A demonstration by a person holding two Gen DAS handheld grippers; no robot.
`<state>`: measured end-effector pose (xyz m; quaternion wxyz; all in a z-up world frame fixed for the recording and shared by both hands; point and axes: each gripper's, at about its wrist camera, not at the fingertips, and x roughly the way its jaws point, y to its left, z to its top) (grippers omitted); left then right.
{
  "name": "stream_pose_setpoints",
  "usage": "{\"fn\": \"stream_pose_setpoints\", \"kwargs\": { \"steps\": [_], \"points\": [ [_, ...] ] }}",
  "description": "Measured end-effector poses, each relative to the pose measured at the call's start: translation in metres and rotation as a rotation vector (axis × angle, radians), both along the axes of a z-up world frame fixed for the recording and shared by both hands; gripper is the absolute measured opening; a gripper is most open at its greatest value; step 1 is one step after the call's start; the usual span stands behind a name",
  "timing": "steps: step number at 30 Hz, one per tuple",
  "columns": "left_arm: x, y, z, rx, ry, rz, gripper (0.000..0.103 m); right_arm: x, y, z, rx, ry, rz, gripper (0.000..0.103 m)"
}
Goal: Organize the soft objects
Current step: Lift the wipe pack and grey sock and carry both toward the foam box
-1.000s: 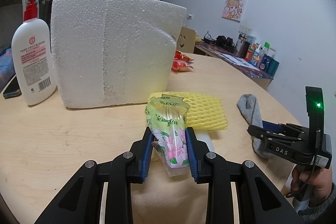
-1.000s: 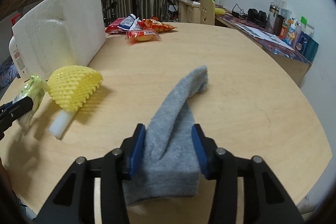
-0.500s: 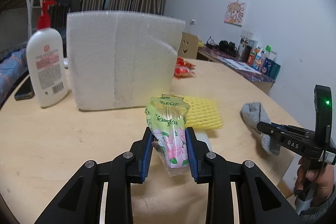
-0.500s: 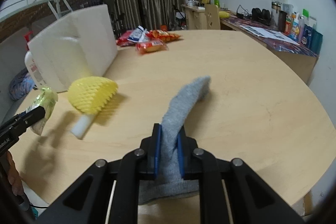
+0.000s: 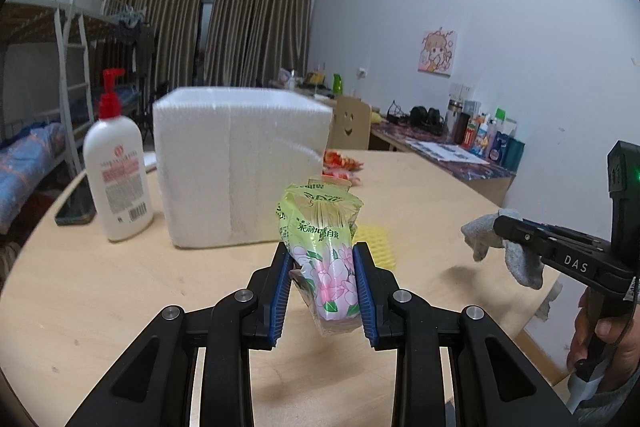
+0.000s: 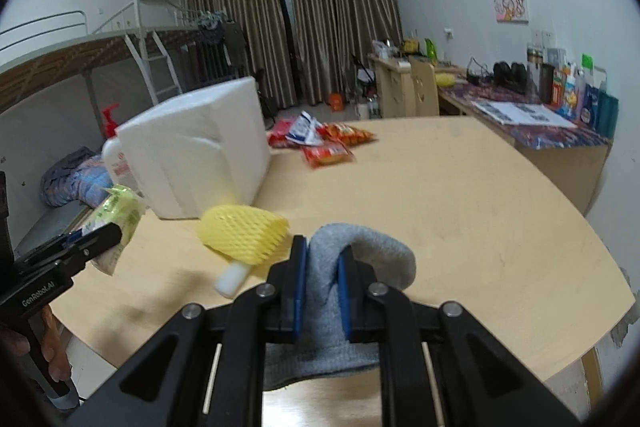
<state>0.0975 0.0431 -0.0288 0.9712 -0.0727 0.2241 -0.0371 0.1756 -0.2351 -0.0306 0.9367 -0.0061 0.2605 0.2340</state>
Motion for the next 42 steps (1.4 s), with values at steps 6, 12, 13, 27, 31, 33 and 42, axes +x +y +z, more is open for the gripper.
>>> {"fn": "stream_pose_setpoints", "kwargs": {
  "steps": [6,12,13,27,31,33,42],
  "points": [
    [-0.023,-0.002,0.018,0.027,-0.057,0.014,0.032,-0.016,0.005,0.018,0.019,-0.064,0.027,0.018],
    [-0.044,-0.003,0.038,0.060,-0.114,0.029,0.032,-0.034,0.008,0.036,0.047,-0.129,0.051,0.018],
    [-0.048,-0.004,0.042,0.066,-0.126,0.033,0.032,-0.037,0.009,0.038,0.052,-0.139,0.056,0.018],
    [-0.096,-0.006,0.078,0.115,-0.262,0.086,0.032,-0.071,0.016,0.070,0.095,-0.284,0.136,0.018],
    [-0.104,-0.005,0.082,0.115,-0.276,0.096,0.032,-0.073,0.020,0.074,0.099,-0.303,0.159,0.018],
    [-0.106,-0.004,0.083,0.116,-0.281,0.102,0.032,-0.073,0.021,0.074,0.099,-0.304,0.167,0.018],
    [-0.109,0.001,0.084,0.127,-0.276,0.143,0.032,-0.076,0.042,0.074,0.103,-0.305,0.231,0.018]
  ]
}}
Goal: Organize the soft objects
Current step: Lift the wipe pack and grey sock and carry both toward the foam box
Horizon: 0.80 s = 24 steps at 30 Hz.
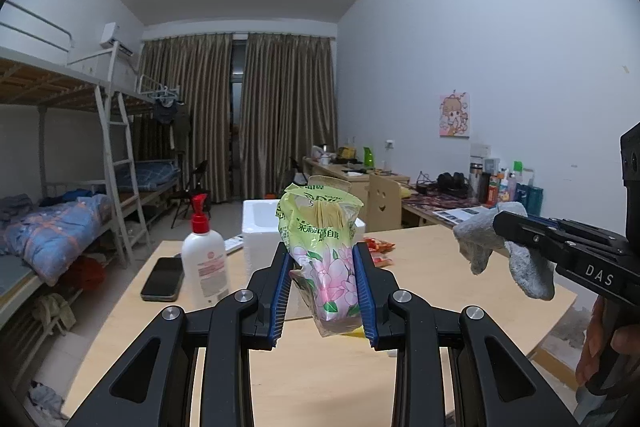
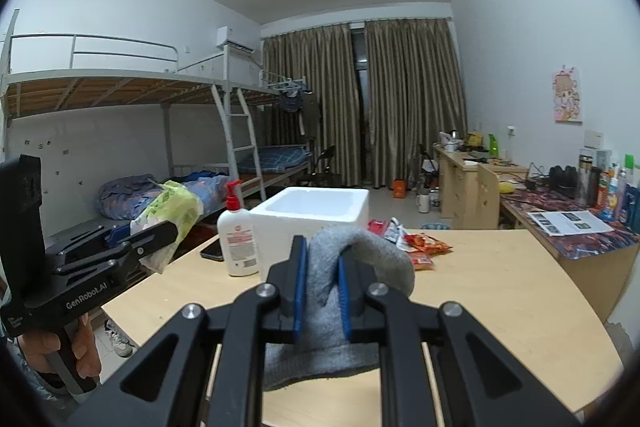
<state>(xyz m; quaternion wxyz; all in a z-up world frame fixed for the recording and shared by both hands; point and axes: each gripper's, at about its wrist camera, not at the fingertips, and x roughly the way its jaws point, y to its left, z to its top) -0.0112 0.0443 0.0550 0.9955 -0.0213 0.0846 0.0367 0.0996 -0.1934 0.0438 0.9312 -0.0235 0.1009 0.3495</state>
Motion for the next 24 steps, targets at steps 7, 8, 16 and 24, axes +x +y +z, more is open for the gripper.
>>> {"fn": "stream_pose_setpoints", "kwargs": {
  "steps": [7,8,16,24],
  "points": [
    [0.002,0.011,-0.001,-0.007,0.010,0.038,0.032,0.010,0.016,-0.003,-0.011,0.014,0.052,0.018],
    [0.004,0.012,-0.001,-0.010,0.013,0.044,0.032,0.012,0.018,-0.003,-0.014,0.016,0.057,0.018],
    [0.022,0.020,-0.001,-0.016,0.040,0.061,0.032,0.025,0.038,0.000,-0.029,0.029,0.095,0.018],
    [0.045,0.030,0.007,-0.031,0.051,0.064,0.032,0.037,0.052,0.008,-0.050,0.030,0.108,0.018]
  ]
}}
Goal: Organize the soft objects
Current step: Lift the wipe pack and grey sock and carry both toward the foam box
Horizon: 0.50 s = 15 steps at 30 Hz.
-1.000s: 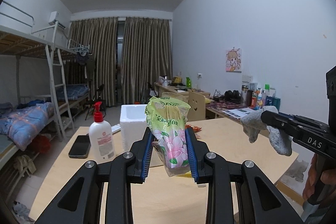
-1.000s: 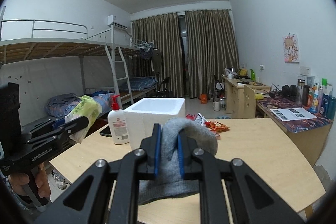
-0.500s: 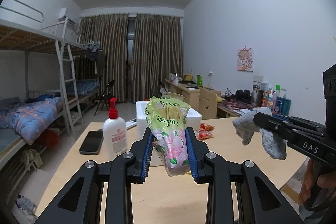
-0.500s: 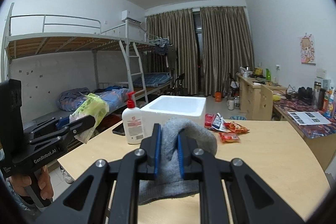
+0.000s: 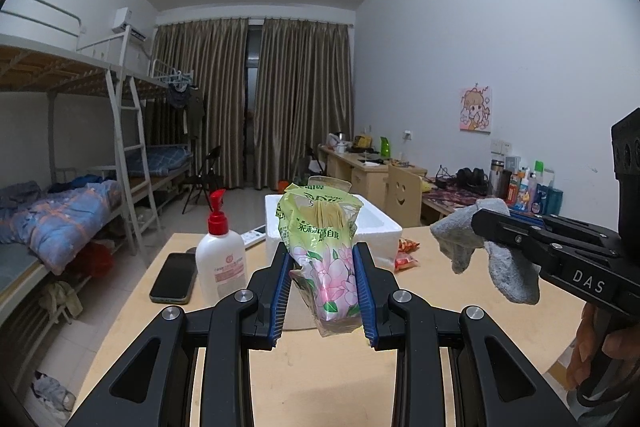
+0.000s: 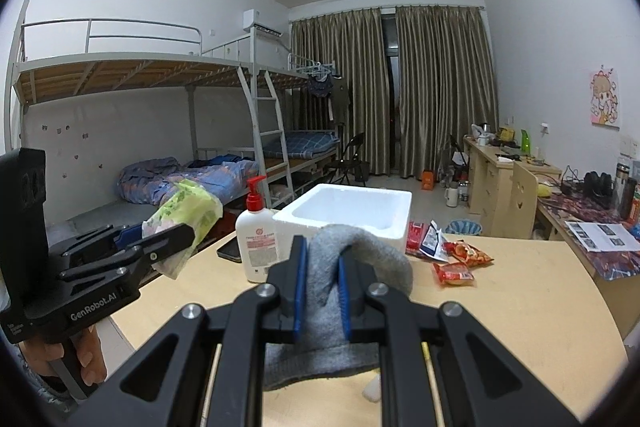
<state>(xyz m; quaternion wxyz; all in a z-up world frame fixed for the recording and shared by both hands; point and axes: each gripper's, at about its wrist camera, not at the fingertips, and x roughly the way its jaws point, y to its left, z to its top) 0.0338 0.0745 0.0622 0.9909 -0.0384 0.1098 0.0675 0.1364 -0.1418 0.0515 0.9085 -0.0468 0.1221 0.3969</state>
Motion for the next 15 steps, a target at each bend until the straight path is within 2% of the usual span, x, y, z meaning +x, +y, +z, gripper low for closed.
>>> {"fn": "stream_pose_setpoints", "kwargs": {
  "steps": [15],
  "points": [
    [0.054,0.012,0.015,0.005,0.008,-0.022,0.032,0.029,0.024,0.019,-0.021,-0.011,-0.003,0.018]
  ]
}}
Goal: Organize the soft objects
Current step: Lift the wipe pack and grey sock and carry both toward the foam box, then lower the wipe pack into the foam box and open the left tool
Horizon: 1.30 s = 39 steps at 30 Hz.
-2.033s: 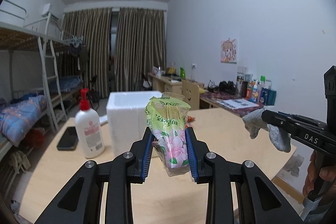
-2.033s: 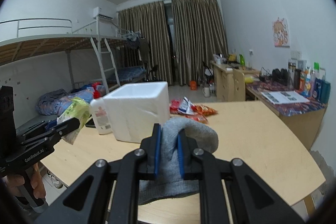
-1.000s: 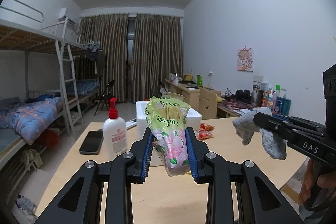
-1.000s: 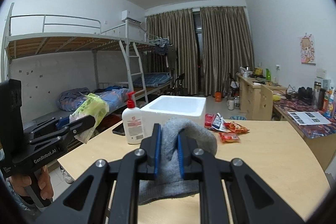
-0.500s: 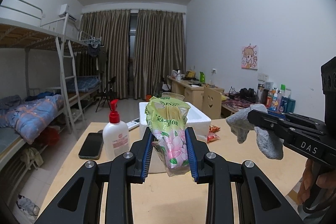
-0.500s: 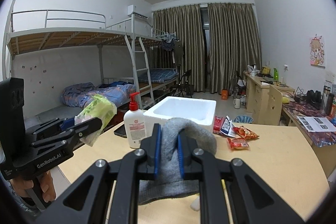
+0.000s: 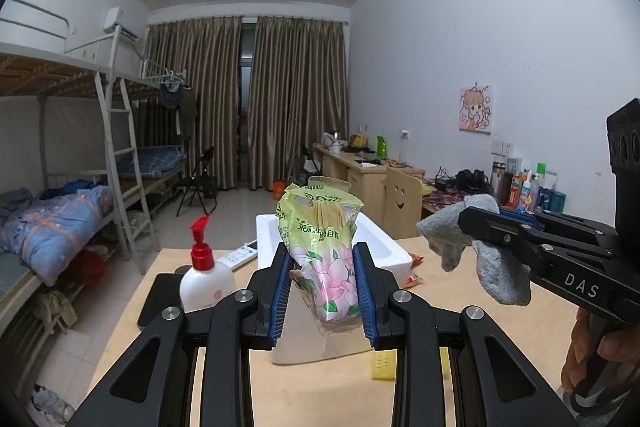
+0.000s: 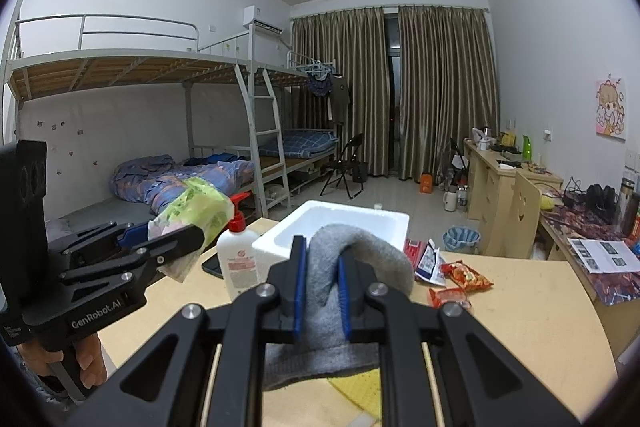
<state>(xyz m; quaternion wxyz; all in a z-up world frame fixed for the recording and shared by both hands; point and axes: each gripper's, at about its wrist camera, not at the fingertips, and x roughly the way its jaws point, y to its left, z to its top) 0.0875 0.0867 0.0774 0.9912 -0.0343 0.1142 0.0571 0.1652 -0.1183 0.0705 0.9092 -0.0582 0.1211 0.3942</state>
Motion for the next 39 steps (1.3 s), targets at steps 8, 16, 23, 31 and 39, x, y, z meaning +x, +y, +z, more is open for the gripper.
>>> {"fn": "stream_pose_setpoints", "kwargs": {
  "steps": [8,16,23,31,39],
  "points": [
    [0.032,0.008,-0.001,-0.008,0.027,-0.012,0.032,0.021,0.016,0.003,-0.013,0.007,0.002,0.018],
    [0.070,0.020,-0.001,-0.030,0.056,-0.044,0.032,0.043,0.029,0.004,-0.020,0.025,0.015,0.018],
    [0.099,0.031,-0.003,-0.039,0.079,-0.062,0.032,0.060,0.035,0.001,-0.030,0.029,0.022,0.018],
    [0.129,0.036,-0.005,-0.019,0.103,-0.090,0.032,0.075,0.042,-0.003,-0.037,0.044,0.019,0.018],
    [0.158,0.044,-0.017,-0.044,0.146,-0.118,0.032,0.086,0.046,-0.001,-0.045,0.046,0.009,0.018]
  ]
}}
